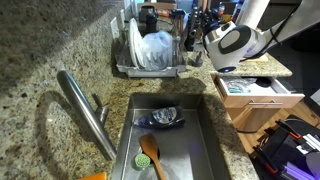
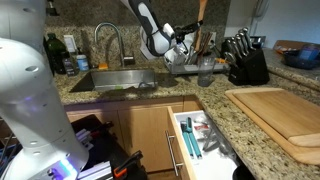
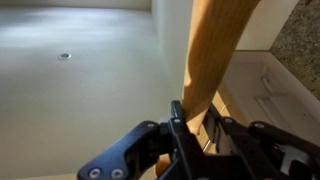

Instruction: Put the wooden spoon in the glass, open the tap, and then close the drawer

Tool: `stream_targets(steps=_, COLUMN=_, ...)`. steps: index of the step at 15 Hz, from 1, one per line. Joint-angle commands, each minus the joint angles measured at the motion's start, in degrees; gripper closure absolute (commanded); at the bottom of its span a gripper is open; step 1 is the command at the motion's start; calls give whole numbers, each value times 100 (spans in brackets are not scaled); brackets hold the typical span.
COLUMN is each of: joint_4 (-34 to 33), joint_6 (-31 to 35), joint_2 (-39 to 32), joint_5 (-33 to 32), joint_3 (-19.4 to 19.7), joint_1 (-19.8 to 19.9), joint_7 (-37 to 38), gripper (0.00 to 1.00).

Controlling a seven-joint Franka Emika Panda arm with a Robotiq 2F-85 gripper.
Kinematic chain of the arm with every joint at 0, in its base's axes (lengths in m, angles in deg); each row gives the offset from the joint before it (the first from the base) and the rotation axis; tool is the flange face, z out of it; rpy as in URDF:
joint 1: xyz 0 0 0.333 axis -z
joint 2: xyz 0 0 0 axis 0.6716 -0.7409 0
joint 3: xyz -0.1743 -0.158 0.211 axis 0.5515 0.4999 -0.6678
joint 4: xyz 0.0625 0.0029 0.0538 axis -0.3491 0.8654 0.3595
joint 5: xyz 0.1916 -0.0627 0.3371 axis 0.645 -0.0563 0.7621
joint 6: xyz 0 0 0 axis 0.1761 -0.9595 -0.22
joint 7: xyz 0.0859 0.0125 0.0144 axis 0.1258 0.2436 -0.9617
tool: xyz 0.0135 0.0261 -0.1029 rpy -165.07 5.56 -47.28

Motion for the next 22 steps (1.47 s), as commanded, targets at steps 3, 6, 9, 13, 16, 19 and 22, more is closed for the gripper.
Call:
stream_targets(steps=3, joint_4=-228, joint_6=-1101, joint_2=-445, joint_5=-71, joint_3=1212, joint_1=-765, joint_7=0, gripper=94)
stream_targets(steps=6, joint_4=-35, joint_6=-848, joint_2=-269, joint_5=-25, joint_3=717, joint_1=-393, joint_7=-18, gripper=75)
stream_targets(steps=9, joint_4=-50, joint_6=-750, joint_2=-261, joint_5=7, joint_3=605, joint_1=-403, joint_7=10, gripper=94)
stream_targets(steps=13, joint_4=-98, joint_6=-1043, joint_2=-702, joint_5=-37, joint_3=768, joint_1=-291, joint_7=-177, gripper=94)
stream_targets(steps=16, joint_4=-24, joint_6=-911, joint_2=-600, joint_5=-15, joint_3=654, joint_1=-288, joint_7=-47, gripper=75)
stream_targets(steps=19, joint_4=-63, joint_6=-842, joint_2=-586, joint_5=-20, joint_3=611, joint_1=-287, joint_7=-32, gripper=94)
stream_targets(steps=22, joint_4=-175, joint_6=-870, joint_2=-749, joint_5=0, joint_3=457, joint_1=-100, joint_7=-11, gripper=94)
